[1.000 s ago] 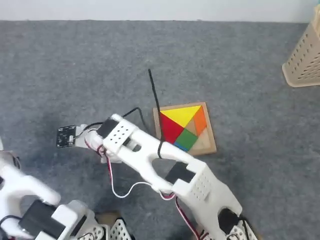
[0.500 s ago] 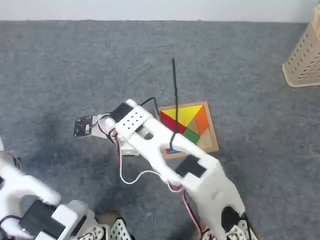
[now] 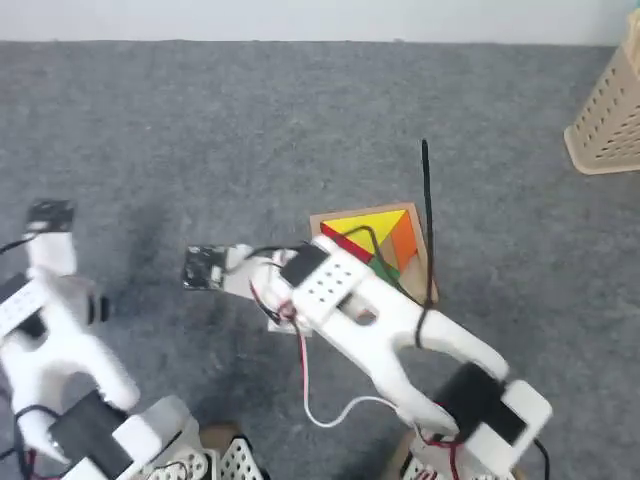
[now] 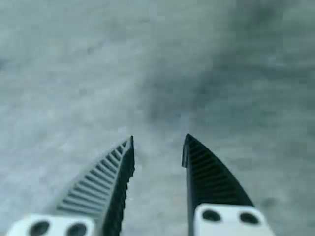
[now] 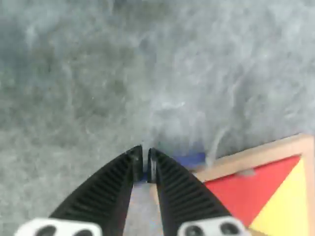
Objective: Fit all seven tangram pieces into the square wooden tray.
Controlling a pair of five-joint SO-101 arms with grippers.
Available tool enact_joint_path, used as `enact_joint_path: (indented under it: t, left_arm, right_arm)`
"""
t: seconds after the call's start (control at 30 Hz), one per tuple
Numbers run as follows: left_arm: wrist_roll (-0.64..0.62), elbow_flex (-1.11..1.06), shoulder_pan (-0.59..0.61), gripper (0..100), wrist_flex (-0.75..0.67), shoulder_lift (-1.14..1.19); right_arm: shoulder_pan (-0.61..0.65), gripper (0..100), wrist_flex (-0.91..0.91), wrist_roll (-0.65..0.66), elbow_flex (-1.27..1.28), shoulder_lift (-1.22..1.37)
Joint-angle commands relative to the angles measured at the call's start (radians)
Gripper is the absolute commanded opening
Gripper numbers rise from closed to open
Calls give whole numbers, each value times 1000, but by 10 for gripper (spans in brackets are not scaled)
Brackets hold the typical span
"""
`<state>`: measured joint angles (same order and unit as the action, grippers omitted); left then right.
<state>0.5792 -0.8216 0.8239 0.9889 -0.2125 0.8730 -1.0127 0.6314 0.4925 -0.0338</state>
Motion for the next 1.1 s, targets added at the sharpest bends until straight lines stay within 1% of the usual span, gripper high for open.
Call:
enact_joint_path:
  t: [0.0,0.13,0.17,0.23,0.37,0.43,0.57,0.73,0.87,1.07]
  left_arm:
    - [-89,2,-117,152,46,-58]
    - [-183,-4,-199,152,107,-190]
    - [-203,-5,-224,152,133,-239]
    - [-232,-16,-272,152,180,-344]
    - [-230,-101,-325,152,192,-545]
    - [-219,-145,-341,152,195,-600]
    - [-219,-179,-348,152,173,-572]
    - [-222,-176,-348,152,114,-462]
    - [-222,-176,-348,152,74,-396]
    - [-222,-176,-348,152,55,-367]
  right_arm:
    - [-65,9,59,-61,49,-90]
    - [-157,10,54,-80,55,-99]
    - [-171,10,53,-83,55,-101]
    - [-180,12,51,-129,55,-97]
    - [-180,78,12,-158,57,-99]
    - [-177,110,-25,-183,54,-101]
    - [-145,136,-54,-242,54,-97]
    - [-104,138,-88,-242,57,-90]
    - [-104,139,-97,-242,60,-84]
    - [-84,138,-99,-227,40,33]
